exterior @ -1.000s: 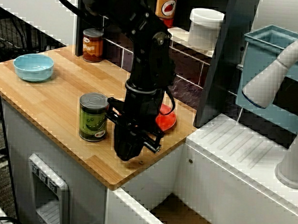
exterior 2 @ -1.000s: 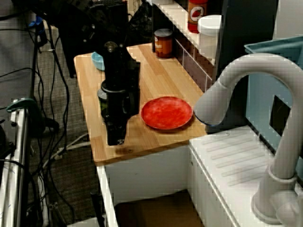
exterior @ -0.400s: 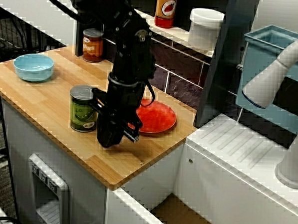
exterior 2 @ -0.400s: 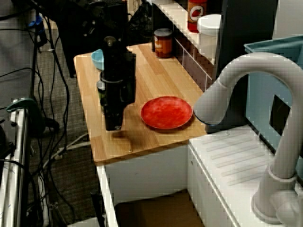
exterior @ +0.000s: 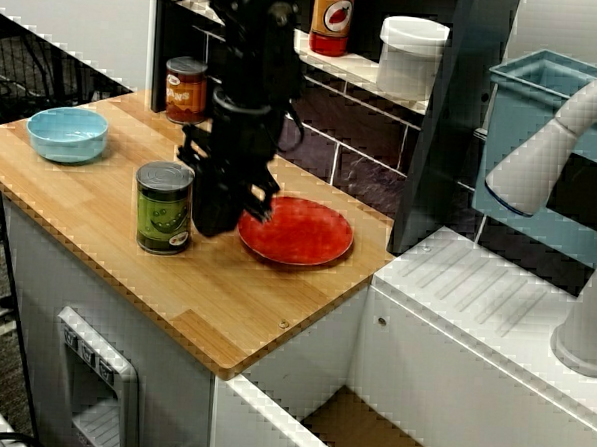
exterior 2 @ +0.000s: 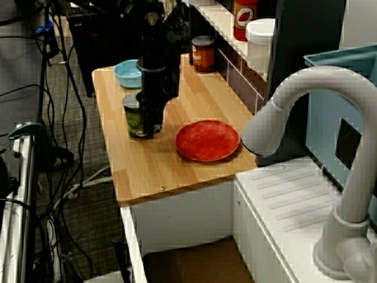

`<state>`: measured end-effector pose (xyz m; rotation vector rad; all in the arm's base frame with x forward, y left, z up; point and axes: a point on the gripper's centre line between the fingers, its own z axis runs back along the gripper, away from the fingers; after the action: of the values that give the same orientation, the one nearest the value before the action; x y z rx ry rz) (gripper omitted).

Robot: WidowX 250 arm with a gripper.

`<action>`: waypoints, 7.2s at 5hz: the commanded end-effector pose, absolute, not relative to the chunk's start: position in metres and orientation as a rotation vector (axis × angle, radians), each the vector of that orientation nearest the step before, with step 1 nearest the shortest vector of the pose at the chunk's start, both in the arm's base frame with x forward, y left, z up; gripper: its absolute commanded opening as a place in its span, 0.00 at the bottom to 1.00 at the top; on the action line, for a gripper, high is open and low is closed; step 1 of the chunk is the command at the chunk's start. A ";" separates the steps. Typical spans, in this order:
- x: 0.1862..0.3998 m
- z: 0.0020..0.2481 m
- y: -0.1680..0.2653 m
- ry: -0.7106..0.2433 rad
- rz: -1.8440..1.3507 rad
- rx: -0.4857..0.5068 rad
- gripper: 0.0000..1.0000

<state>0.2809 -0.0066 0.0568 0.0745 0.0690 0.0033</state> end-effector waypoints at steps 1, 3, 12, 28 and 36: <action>0.296 0.065 0.044 0.050 0.025 0.106 0.00; 0.292 0.072 0.067 0.076 0.044 0.078 0.00; 0.273 0.130 0.103 0.112 0.234 -0.232 0.00; 0.289 0.065 0.115 0.058 0.332 -0.153 0.00; 0.354 0.070 0.160 -0.017 0.492 -0.220 0.00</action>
<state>0.3512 0.1566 0.0550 -0.2326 0.0284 0.5053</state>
